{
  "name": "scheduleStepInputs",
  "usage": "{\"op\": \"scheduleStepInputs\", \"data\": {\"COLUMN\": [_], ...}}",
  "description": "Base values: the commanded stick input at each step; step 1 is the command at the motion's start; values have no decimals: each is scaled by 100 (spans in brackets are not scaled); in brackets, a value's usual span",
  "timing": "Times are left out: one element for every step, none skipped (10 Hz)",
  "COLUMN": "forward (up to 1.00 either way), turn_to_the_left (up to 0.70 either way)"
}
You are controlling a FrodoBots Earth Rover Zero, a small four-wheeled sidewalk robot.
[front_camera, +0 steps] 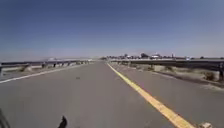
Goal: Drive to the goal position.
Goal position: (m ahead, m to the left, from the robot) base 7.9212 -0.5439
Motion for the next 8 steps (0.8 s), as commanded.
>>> {"op": "scheduleStepInputs", "data": {"forward": [100, 100, 100, 100, 100, 100, 100, 100], "turn_to_the_left": [0, 0, 0, 0, 0, 0, 0, 0]}}
